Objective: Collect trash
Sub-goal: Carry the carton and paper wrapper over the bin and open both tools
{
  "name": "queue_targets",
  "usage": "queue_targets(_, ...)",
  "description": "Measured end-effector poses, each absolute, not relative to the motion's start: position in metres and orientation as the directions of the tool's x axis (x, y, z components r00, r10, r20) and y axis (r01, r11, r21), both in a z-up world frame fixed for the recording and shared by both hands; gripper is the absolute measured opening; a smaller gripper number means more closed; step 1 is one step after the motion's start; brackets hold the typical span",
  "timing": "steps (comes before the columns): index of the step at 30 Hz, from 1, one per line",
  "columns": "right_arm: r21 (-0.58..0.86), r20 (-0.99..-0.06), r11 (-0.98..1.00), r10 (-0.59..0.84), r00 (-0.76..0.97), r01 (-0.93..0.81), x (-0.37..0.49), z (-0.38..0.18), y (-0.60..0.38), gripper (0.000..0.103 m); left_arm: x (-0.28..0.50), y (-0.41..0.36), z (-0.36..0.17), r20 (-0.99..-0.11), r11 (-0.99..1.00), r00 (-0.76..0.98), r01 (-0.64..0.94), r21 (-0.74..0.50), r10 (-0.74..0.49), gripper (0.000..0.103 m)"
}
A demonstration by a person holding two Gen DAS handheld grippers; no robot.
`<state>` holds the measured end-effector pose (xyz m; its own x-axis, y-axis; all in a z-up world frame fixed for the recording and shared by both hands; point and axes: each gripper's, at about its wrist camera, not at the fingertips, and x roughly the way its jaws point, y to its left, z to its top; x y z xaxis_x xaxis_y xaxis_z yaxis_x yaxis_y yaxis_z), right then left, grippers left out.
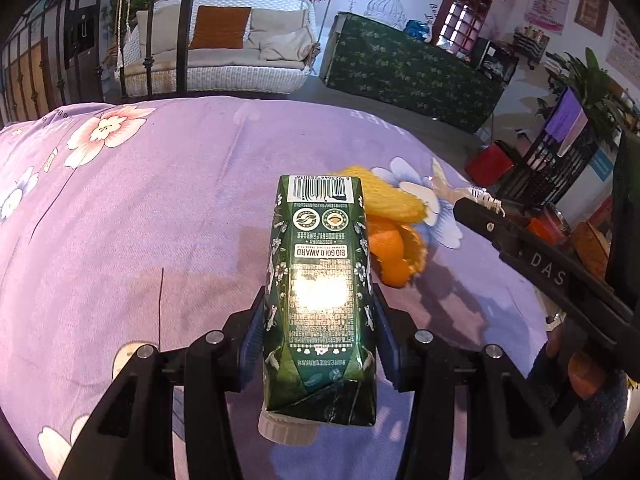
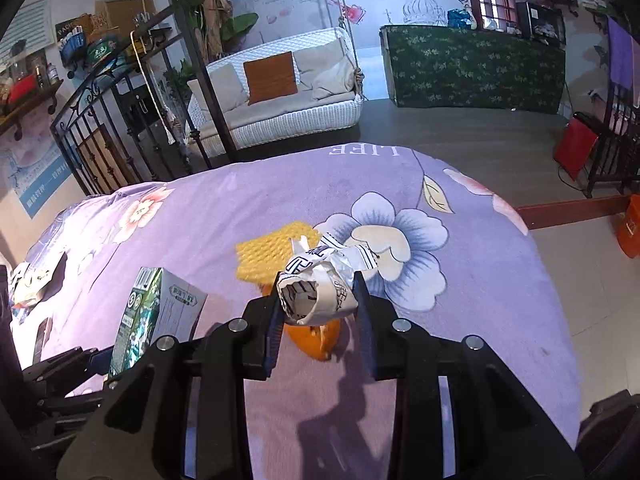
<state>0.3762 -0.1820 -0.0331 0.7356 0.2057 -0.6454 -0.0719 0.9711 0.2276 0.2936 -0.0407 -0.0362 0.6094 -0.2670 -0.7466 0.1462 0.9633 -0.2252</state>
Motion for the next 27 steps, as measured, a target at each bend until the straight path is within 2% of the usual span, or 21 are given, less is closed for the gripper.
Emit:
queue_targets(10,0.228,-0.606,0.973,0.175,0.776,-0.041,0.297,-0.016,-0.215,0.032,0.238,-0.068,-0.015,-0.688,0.937,0.636,0.258,-0.236,-0.349,0.048)
queue_targets(27,0.202,-0.621,0.962,-0.020,0.784,0.185,0.175,-0.027,-0.303,0.033,0.179,-0.136,-0.016,-0.653,0.853,0.569,0.455,-0.257,-0.500,0.048)
